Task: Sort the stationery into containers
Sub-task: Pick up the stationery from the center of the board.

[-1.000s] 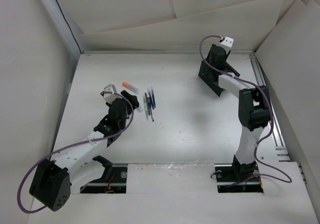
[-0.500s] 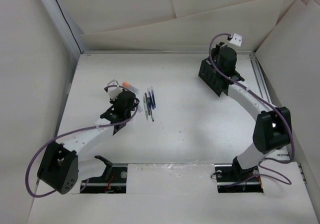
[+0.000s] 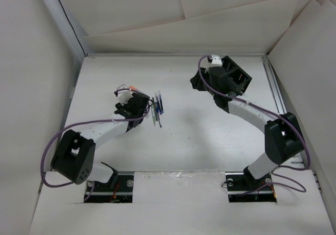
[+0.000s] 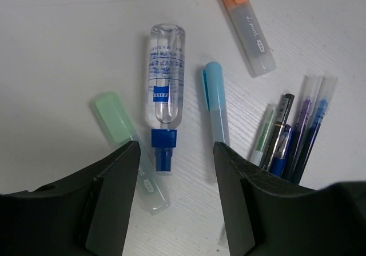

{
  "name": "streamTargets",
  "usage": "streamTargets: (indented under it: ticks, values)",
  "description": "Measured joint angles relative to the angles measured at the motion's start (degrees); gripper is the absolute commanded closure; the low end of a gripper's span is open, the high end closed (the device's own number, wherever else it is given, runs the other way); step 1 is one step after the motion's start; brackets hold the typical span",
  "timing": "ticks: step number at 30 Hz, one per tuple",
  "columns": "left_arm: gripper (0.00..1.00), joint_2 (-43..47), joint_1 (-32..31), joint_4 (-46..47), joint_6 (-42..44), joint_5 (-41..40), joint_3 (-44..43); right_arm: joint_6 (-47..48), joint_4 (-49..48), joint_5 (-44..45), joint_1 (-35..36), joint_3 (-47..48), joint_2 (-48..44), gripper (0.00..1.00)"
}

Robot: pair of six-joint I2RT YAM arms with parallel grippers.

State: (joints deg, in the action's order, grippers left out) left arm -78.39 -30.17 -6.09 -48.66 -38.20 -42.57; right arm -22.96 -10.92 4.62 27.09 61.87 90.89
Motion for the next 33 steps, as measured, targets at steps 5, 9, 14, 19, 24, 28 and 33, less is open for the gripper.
streamTargets:
  ticks: [5,9,14,19,24,28,33]
  values:
    - [0.52,-4.5,1.64,0.35,-1.07,0.0,-1.86,-0.02,0.24,-2.16,-0.02,-0.02,-0.02,0.59]
    - [0.52,-6.71,4.63,1.29,-1.29,0.7,-1.75,-0.04,0.24,-3.15,-0.15,-0.02,-0.02,0.59]
    - [0.52,-7.3,5.53,4.72,-1.01,1.64,-1.66,-0.09,0.24,-4.5,-0.68,-0.02,-0.02,0.59]
    - [0.53,-11.13,5.53,7.19,-0.24,2.47,-1.84,-0.33,0.22,-5.38,-0.74,-0.02,0.13,0.57]
    - [0.54,-13.4,5.53,7.13,0.13,3.13,-1.84,-0.44,0.24,-5.92,-0.63,0.0,1.09,0.57]
    - [0.54,-12.98,5.53,7.61,0.37,3.17,-1.84,-0.44,0.26,-6.01,-0.46,0.0,1.86,0.57]
    - [0.54,-13.57,5.53,6.95,0.52,3.17,-2.56,-0.46,0.26,-6.16,0.26,0.0,2.38,0.56]
